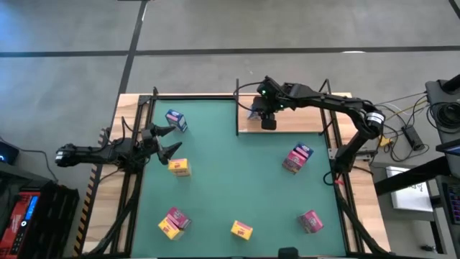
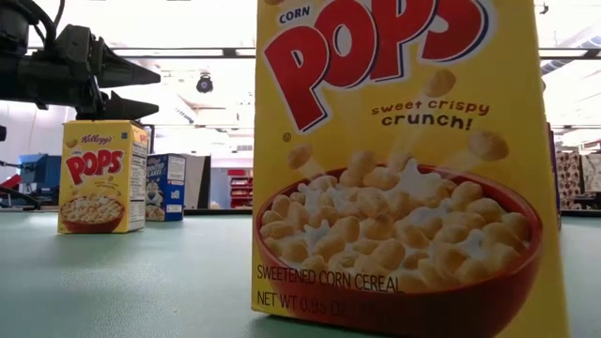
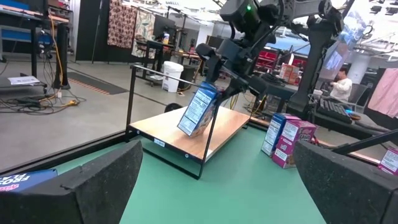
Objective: Stack cereal on shelf
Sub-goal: Put the center blue cereal box on the shelf
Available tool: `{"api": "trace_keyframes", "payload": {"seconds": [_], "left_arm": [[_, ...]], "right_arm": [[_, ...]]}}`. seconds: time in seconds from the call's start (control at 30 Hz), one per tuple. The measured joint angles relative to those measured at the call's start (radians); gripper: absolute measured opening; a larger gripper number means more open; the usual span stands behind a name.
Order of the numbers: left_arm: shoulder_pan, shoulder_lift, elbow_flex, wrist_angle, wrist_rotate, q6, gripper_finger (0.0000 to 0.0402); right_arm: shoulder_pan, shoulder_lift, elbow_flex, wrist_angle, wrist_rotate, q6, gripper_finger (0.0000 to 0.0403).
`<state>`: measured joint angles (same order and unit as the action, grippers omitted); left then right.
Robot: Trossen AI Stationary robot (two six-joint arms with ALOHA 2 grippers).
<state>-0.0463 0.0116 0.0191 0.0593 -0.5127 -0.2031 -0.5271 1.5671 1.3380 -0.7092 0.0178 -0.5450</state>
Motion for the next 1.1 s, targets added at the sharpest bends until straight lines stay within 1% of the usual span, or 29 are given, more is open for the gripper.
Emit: {"api": "trace_keyframes", "payload": {"seconds": [0.2,0.37,0.63,0.97,1.1], "left_arm": [[0.0,0.0,0.0,0.0,0.0,0.0,0.04],[0.0,0.0,0.0,0.0,0.0,0.0,0.04],[0.0,0.0,0.0,0.0,0.0,0.0,0.04],[0.0,0.0,0.0,0.0,0.0,0.0,0.04],[0.0,0.0,0.0,0.0,0.0,0.0,0.04]], "right_arm": [[-0.011,0.006,-0.001,0.064,-0.003,-0.003,0.0187],[-0.029,0.012,-0.001,0.097,-0.054,0.016,0.0187],[-0.044,0.041,-0.001,0.11,-0.053,0.014,0.0187],[-0.091,0.072,-0.001,0.197,-0.058,-0.007,0.0187],[-0.113,0.073,-0.001,0.213,-0.077,-0.007,0.0187]]}}
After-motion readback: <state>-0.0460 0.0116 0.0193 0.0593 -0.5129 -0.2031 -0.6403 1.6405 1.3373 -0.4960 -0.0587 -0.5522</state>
